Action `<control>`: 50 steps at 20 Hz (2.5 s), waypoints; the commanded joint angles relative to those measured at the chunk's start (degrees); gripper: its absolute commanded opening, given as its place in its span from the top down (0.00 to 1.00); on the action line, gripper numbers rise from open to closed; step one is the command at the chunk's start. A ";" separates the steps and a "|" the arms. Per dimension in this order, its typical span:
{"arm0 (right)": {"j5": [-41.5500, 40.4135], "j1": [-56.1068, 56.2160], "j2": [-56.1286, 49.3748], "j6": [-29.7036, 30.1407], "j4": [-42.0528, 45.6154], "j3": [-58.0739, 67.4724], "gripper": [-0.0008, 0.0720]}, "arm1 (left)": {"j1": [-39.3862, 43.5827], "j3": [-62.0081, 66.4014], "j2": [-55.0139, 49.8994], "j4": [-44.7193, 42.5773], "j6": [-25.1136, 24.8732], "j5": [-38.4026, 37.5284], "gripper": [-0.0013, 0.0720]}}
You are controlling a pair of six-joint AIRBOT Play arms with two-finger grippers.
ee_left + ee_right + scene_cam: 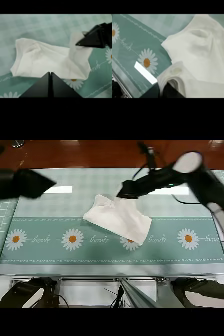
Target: Fold the shirts.
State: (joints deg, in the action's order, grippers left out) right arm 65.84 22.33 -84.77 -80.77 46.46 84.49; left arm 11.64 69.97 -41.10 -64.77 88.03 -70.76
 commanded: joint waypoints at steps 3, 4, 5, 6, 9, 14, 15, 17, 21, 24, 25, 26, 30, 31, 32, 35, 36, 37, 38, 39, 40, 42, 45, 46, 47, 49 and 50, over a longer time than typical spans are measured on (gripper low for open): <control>-2.64 6.84 -18.21 -3.02 0.02 13.46 0.96 | -0.31 -23.80 19.54 -1.03 9.25 1.60 0.94; -2.40 6.82 -19.67 -3.74 -0.07 15.04 0.96 | -0.31 -26.69 20.90 -0.59 9.84 1.73 0.94; -2.54 6.78 -20.65 -4.17 0.00 16.35 0.96 | -0.31 -28.81 21.62 0.22 9.81 2.01 0.94; -2.89 6.78 -21.07 -4.39 0.00 17.14 0.96 | -0.31 -30.45 21.86 0.76 9.81 2.40 0.94; -5.51 6.82 -21.24 -5.88 -0.04 17.46 0.96 | -0.31 -32.87 21.81 1.60 9.81 5.66 0.94; -5.55 4.74 -20.57 -4.79 -3.08 18.14 0.13 | -0.31 -33.99 20.26 1.75 9.79 15.30 0.94; -3.96 2.51 -19.17 -5.44 -3.08 18.60 0.13 | -0.31 -33.99 19.52 1.73 9.77 16.57 0.94; 2.78 -4.09 -14.88 -5.57 -3.04 19.82 0.13 | -0.31 -33.99 17.88 1.70 9.53 17.31 0.94; 21.31 -19.30 -0.68 -3.69 12.52 17.68 0.13 | -0.31 -34.01 14.36 1.70 7.32 17.51 0.94; 12.90 -25.64 16.13 -8.70 26.32 -4.59 0.13 | -0.31 -34.01 10.95 1.70 6.97 19.06 0.94; 7.06 -26.67 21.86 -10.56 26.18 -15.02 0.13 | -0.31 -34.01 9.38 1.73 6.99 19.61 0.94; -0.17 -26.97 27.71 -14.19 25.24 -26.80 0.13 | -0.31 -34.01 7.89 1.73 6.99 19.80 0.94; -26.03 -22.29 37.00 -18.23 1.64 -59.60 0.14 | 1.05 -34.01 2.54 1.77 6.99 20.24 0.94; -27.54 -20.28 35.45 -15.45 -2.05 -61.55 0.14 | 1.75 -34.01 1.55 1.77 7.04 20.83 0.94; -27.06 -18.58 32.76 -13.07 -3.32 -61.42 0.14 | 2.58 -34.01 0.66 1.77 7.04 21.57 0.94; -24.26 -16.06 22.77 -7.63 -6.54 -57.11 0.14 | 5.31 -34.01 -1.51 1.79 7.10 23.06 0.94; -22.99 -16.09 19.74 -5.40 -8.24 -55.41 0.14 | 6.03 -34.01 -1.81 1.77 7.23 23.04 0.94; -21.49 -16.09 16.37 -3.41 -9.51 -53.42 0.14 | 6.75 -34.01 -1.92 1.77 7.23 23.08 0.94; -20.20 -16.09 13.64 -2.32 -10.56 -51.78 0.14 | 7.26 -34.01 -1.92 1.77 7.23 23.26 0.94; -18.86 -16.06 10.93 -1.05 -11.85 -50.07 0.14 | 7.58 -34.01 -1.92 1.77 7.23 23.45 0.94; -17.55 -15.91 8.59 0.48 -13.68 -48.59 0.14 | 7.87 -34.01 -1.92 1.77 7.23 23.74 0.94; -16.68 -13.86 4.33 1.84 -14.86 -45.09 0.15 | 8.04 -34.01 -1.92 1.81 7.26 24.50 0.94; -14.58 -10.08 -1.14 2.51 -14.45 -38.07 0.55 | 8.02 -34.01 -1.92 2.36 7.26 24.74 0.94; -12.57 -9.62 -2.19 5.14 -14.43 -35.23 0.96 | 8.02 -34.01 -1.92 3.06 7.26 24.72 0.94; -10.56 -9.31 -2.58 6.58 -14.36 -31.80 0.96 | 8.02 -34.01 -1.92 3.28 7.26 24.72 0.94; -6.58 -9.05 -2.49 6.36 -11.98 -23.41 0.96 | 8.02 -34.01 -1.92 3.26 7.23 24.74 0.94; -3.91 -8.92 -2.51 5.29 -10.05 -17.81 0.96 | 8.02 -34.01 -1.97 3.26 7.21 24.76 0.94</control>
State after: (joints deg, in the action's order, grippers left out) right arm 55.11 12.40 -85.91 -76.25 33.82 55.51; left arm 19.59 35.99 -43.03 -61.87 95.31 -46.22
